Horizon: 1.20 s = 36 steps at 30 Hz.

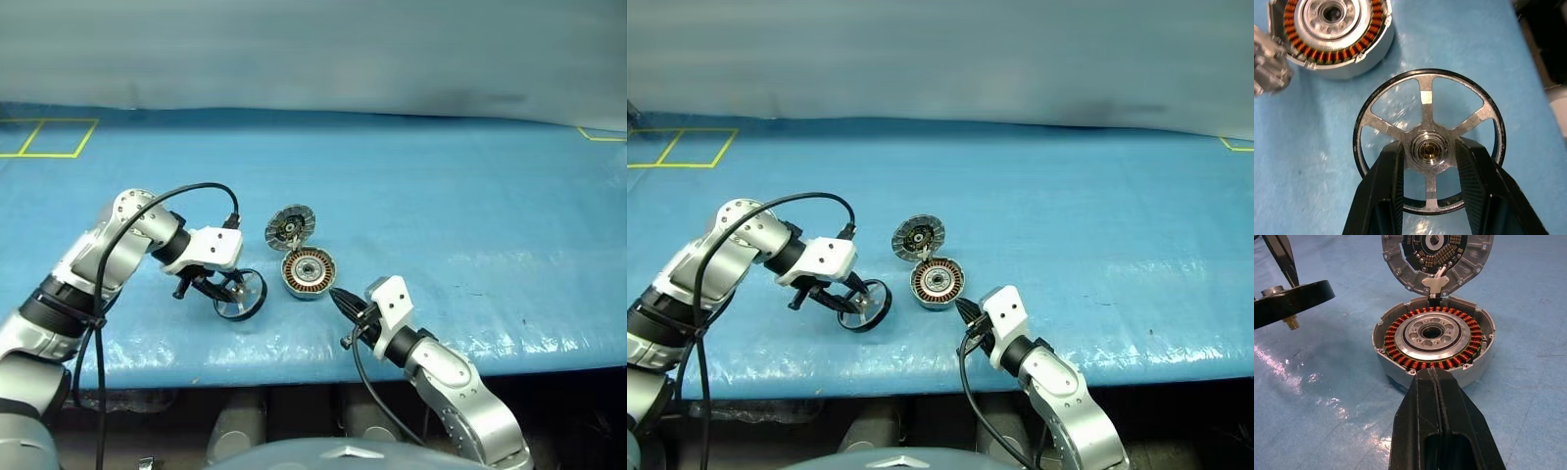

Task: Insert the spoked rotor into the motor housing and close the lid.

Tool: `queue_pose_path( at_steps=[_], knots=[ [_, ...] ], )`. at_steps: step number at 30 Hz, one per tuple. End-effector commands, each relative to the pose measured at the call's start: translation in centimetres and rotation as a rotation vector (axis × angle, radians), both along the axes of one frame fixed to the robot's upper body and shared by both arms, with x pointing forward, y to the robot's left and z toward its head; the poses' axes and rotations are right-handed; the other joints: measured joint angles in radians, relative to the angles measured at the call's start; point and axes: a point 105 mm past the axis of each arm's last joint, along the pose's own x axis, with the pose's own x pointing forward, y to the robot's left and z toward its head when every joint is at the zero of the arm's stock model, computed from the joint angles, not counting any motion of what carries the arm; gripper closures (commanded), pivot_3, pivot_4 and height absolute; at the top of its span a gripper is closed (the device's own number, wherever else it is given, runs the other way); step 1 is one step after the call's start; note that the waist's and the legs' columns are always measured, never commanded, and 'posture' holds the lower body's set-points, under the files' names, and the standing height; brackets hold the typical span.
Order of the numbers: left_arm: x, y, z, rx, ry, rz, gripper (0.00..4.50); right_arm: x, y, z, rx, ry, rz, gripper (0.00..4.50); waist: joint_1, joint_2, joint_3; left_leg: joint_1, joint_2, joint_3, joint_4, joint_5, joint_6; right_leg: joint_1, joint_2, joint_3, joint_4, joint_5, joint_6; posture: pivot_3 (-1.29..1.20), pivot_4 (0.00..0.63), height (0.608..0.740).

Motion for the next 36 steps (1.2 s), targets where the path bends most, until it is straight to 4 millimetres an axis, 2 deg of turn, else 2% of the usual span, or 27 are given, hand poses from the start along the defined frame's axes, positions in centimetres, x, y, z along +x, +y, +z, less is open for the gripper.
queue_pose_path(
  at_steps=[1,6,14,22,36],
  knots=[
    [-0.3,-2.1,2.5,-0.125,-0.023,-0.050,3.24,0.0,0.0,0.9,0.016,-0.037,0.011,4.50,0.000,0.000,0.000,0.000,0.000,0.000,0.000,0.000,0.000,0.000,0.000,0.000,0.000,0.000,0.000,0.00,0.150,0.740],
    [2.6,-4.6,3.3,-0.196,-0.137,0.019,3.24,-0.3,0.0,0.8,0.023,-0.030,0.025,4.50,0.003,0.000,0.000,0.000,0.000,0.000,0.002,0.000,0.000,0.001,0.000,0.000,0.000,0.000,0.000,0.00,0.150,0.740],
    [4.4,-7.6,2.3,-0.162,-0.169,-0.009,3.24,-0.9,-0.6,0.9,0.091,-0.049,0.002,4.50,-0.002,0.000,0.000,0.000,0.000,0.000,0.001,0.000,0.000,0.001,0.001,0.000,0.000,0.000,0.001,0.00,0.150,0.740],
    [5.7,-8.5,1.0,-0.088,-0.160,-0.014,3.24,-1.1,-1.0,-0.9,0.076,-0.071,-0.043,4.50,-0.001,0.000,0.000,0.001,0.000,0.001,0.002,0.000,0.001,0.001,0.001,0.001,0.000,0.000,0.001,0.00,0.150,0.740],
    [6.5,-9.1,0.3,-0.054,-0.149,-0.012,3.24,-1.2,-0.7,-1.0,0.119,-0.093,-0.058,4.50,-0.001,0.000,0.000,0.000,0.000,0.000,0.002,0.000,0.001,0.001,0.001,0.001,0.000,0.000,0.001,0.00,0.150,0.740]
  ],
)
